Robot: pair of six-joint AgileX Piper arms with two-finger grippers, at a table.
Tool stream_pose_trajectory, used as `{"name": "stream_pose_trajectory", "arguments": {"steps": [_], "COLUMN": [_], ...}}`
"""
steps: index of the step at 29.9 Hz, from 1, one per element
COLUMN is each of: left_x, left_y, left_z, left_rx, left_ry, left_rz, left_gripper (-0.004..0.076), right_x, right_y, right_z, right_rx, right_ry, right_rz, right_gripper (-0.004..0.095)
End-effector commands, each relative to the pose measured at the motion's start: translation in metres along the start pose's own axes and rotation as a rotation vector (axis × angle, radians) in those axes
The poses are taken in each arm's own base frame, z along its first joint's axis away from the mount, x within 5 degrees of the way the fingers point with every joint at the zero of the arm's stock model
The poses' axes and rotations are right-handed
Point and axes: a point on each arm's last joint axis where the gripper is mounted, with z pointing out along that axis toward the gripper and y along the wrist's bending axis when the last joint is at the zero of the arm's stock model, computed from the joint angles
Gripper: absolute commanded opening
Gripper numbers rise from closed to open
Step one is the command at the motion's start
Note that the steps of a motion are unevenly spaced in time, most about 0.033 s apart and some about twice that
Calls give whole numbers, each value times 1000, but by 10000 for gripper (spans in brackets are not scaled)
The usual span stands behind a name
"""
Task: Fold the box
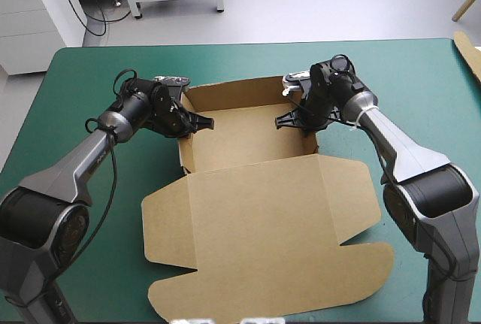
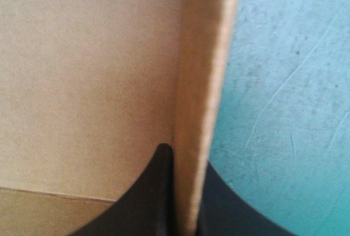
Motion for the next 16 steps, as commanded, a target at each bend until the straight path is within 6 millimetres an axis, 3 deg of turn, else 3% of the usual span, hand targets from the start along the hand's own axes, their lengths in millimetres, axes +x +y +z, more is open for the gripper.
{"name": "stream_pose_trajectory", "arguments": {"steps": [1,5,10,12,16], "left_x": [-9,-8,-8,-8,-8], "left_y": [-16,-17,-16,-16,-16], "left_z": [-19,-20,-21,-22,-22], "left_rx": [77,78,79,78,79], "left_ry": [-109,-103,-100,-94,-94], "left_rz": [25,68,65,66,41], "left_gripper": [8,138,358,402,410], "right_x": [-7,-7,-9,-12,-21], "right_y": [8,9,10,10,12], "right_z": [-16,-16,-23,-31,-51], "right_rx": [-55,-62,-66,-67,-69], "right_ry": [-101,-98,-105,-113,-175], "right_rz": [-23,-54,-73,-76,-81], "right_gripper": [-19,28,190,275,391]}}
